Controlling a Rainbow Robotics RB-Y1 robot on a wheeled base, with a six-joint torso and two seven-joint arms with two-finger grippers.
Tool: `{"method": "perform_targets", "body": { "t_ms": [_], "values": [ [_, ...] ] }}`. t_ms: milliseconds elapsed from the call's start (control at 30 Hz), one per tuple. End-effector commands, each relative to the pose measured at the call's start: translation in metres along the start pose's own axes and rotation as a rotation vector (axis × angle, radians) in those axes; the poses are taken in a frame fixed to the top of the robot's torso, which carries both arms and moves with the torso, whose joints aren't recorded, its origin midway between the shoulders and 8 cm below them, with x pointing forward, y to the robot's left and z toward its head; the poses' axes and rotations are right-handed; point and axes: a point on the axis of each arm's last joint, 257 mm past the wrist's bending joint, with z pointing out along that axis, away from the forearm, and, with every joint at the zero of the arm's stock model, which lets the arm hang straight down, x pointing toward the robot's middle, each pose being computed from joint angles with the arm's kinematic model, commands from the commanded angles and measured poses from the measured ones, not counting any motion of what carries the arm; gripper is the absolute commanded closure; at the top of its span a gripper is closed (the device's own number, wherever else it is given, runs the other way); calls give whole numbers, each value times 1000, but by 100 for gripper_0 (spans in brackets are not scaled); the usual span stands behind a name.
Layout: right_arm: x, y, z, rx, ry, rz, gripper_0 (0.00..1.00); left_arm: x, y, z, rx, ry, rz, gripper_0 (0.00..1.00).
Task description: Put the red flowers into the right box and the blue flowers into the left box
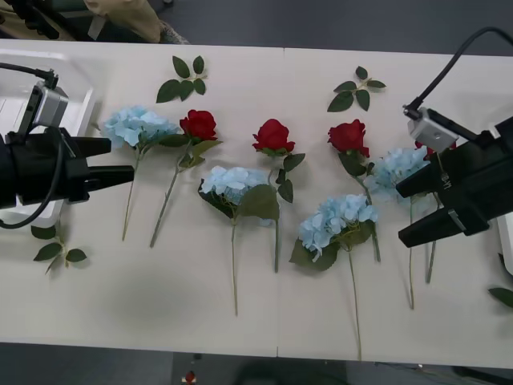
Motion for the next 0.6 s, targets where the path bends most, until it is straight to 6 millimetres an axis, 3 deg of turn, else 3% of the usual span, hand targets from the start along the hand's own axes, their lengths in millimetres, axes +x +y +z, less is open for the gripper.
{"method": "perform_targets", "body": {
  "t_ms": [33,200,400,600],
  "values": [
    [1,12,-7,54,-77,253,0,5,23,-6,-90,76,-188,16],
    [12,-13,-16,149,-100,474,0,33,59,-8,-167,127,-344,17],
    [16,-53,-29,293,-170,757,0,47,104,-12,-290,178,-346,17],
    [29,-96,-47,452,-250,977,0,49,126,1,-373,259,-245,17]
  ]
}}
